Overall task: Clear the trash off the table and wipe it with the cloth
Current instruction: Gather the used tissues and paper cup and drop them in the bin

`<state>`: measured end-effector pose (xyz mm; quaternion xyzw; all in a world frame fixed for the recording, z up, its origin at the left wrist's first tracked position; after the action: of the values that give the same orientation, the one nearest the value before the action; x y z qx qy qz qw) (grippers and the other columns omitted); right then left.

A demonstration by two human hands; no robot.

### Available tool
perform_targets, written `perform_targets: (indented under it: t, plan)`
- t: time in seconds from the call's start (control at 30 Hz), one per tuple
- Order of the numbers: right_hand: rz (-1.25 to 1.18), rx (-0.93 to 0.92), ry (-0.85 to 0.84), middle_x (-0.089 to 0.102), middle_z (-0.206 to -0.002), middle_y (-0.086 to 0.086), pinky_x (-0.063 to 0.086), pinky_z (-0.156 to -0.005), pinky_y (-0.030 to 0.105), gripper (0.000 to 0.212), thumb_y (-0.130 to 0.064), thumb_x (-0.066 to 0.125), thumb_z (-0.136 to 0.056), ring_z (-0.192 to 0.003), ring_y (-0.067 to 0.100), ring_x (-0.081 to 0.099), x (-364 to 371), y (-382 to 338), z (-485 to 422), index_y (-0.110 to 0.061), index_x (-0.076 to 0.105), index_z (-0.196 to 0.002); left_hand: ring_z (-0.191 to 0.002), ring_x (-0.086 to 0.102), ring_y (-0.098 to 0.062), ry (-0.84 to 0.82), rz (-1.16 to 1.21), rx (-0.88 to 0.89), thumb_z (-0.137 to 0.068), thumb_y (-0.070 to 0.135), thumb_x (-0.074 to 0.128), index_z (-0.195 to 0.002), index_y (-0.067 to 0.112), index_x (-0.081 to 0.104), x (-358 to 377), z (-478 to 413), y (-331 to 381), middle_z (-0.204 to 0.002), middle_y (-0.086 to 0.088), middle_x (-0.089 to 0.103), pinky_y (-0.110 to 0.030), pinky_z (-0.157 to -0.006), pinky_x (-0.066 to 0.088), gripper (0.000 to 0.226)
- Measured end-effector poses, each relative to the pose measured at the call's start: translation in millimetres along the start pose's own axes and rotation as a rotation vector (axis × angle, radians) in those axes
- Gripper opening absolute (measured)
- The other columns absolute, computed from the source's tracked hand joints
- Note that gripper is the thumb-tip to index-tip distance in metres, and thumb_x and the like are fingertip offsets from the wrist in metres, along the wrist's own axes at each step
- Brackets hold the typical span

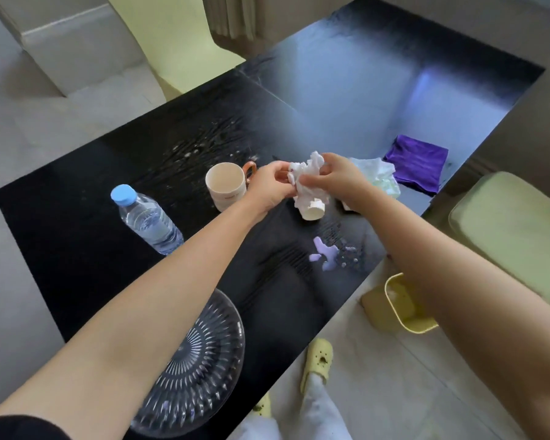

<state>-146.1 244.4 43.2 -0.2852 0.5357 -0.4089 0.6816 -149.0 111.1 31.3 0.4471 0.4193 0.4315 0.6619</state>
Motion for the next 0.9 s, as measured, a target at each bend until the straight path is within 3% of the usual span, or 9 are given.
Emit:
perform_targets:
  t: [0.07, 0.17, 0.37, 0.47, 0.57, 0.6, 0.7, 0.8, 0.9]
  plan:
    - [0.048, -0.020, -0.025, 0.064, -0.085, 0.006, 0.053, -0.080, 0.039, 0.028, -0.020, 0.072, -0.076, -0.077, 0.015, 0.058, -16.3, -3.4, -14.4, -0.003, 0.065, -0.097, -0.077, 0.060, -0.011, 0.011, 0.016, 0.006, -0.075, -0.010, 0.068, -0.115, -0.001, 0.060, 9.3, -12.4, 13.0, -0.080, 0.004, 0.060, -0.016, -0.069, 0.055, 0.042]
    - [0.075, -0.019, -0.065, 0.063, -0.086, 0.008, 0.051, -0.077, 0.036, 0.026, -0.016, 0.069, -0.077, -0.079, 0.017, 0.057, -36.3, -3.7, -31.4, 0.001, 0.067, -0.097, -0.071, 0.060, -0.004, 0.024, 0.056, -0.016, -0.078, -0.007, 0.067, -0.116, 0.000, 0.060, 23.0, -26.1, 24.7, -0.081, 0.003, 0.062, -0.009, -0.059, 0.053, 0.040]
    - [0.142, -0.013, -0.035, 0.052, -0.070, 0.005, 0.039, -0.060, 0.028, 0.010, -0.014, 0.062, -0.074, -0.068, 0.017, 0.048, -67.0, 18.7, -65.7, -0.006, 0.059, -0.077, -0.089, 0.061, -0.022, 0.105, 0.099, -0.130, -0.082, -0.001, 0.059, -0.103, 0.014, 0.060, 42.1, -67.7, 3.2, -0.096, -0.008, 0.062, -0.033, -0.082, 0.054, 0.025]
    - [0.136, 0.021, 0.000, 0.055, -0.075, 0.007, 0.038, -0.062, 0.029, 0.022, -0.015, 0.060, -0.073, -0.070, 0.017, 0.049, -81.2, 45.1, -79.0, 0.005, 0.060, -0.083, -0.111, 0.058, -0.027, 0.223, -0.214, -0.261, -0.084, 0.010, 0.058, -0.122, 0.014, 0.056, 43.7, -78.9, -39.4, -0.116, -0.010, 0.060, -0.039, -0.097, 0.048, 0.038]
    - [0.135, 0.080, -0.017, 0.059, -0.076, 0.005, 0.040, -0.065, 0.028, 0.008, -0.014, 0.060, -0.075, -0.071, 0.017, 0.052, -94.3, 99.3, -98.6, -0.008, 0.061, -0.080, -0.126, 0.046, -0.031, 0.174, -0.447, -0.484, -0.084, 0.021, 0.057, -0.139, 0.013, 0.039, 77.7, -89.5, -100.0, -0.139, -0.014, 0.046, -0.038, -0.102, 0.041, 0.059]
    - [0.140, 0.074, -0.023, 0.059, -0.073, 0.003, 0.041, -0.064, 0.027, 0.002, -0.014, 0.060, -0.075, -0.069, 0.016, 0.052, -93.2, 102.4, -96.8, -0.012, 0.059, -0.076, -0.127, 0.044, -0.033, 0.162, -0.498, -0.525, -0.084, 0.024, 0.057, -0.140, 0.011, 0.035, 78.2, -85.0, -109.9, -0.141, -0.016, 0.043, -0.039, -0.101, 0.041, 0.062]
    - [0.105, 0.057, -0.004, 0.054, -0.060, -0.006, 0.037, -0.054, 0.020, 0.016, -0.013, 0.057, -0.076, -0.059, 0.007, 0.049, -100.9, 108.9, -103.8, -0.020, 0.049, -0.064, -0.127, 0.040, -0.036, 0.222, -0.565, -0.552, -0.083, 0.036, 0.059, -0.136, 0.007, 0.034, 85.2, -87.4, -118.9, -0.138, -0.018, 0.041, -0.041, -0.097, 0.040, 0.066]
    - [0.092, 0.048, 0.006, 0.052, -0.060, -0.009, 0.036, -0.048, 0.012, 0.021, -0.016, 0.058, -0.078, -0.058, 0.003, 0.047, -99.4, 108.3, -104.3, -0.022, 0.046, -0.062, -0.130, 0.034, -0.035, 0.296, -0.585, -0.533, -0.076, 0.044, 0.067, -0.142, 0.008, 0.023, 83.2, -85.5, -116.9, -0.140, -0.017, 0.036, -0.042, -0.098, 0.038, 0.088]
    - [0.096, 0.036, -0.023, 0.054, -0.058, -0.006, 0.039, -0.058, 0.022, 0.018, -0.015, 0.058, -0.077, -0.060, 0.008, 0.050, -92.5, 111.8, -103.7, -0.020, 0.047, -0.063, -0.132, 0.031, -0.034, 0.318, -0.623, -0.538, -0.072, 0.038, 0.074, -0.146, 0.007, 0.013, 82.0, -86.0, -114.5, -0.142, -0.018, 0.032, -0.043, -0.100, 0.038, 0.101]
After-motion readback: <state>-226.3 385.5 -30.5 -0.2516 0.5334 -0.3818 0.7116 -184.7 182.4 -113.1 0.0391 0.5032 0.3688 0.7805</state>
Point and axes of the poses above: each hand's wrist, its own z-axis away from the middle knuckle, its own x-axis out of the palm, y = z × x, the point moved 9 cm from there along -z, towards the middle knuckle
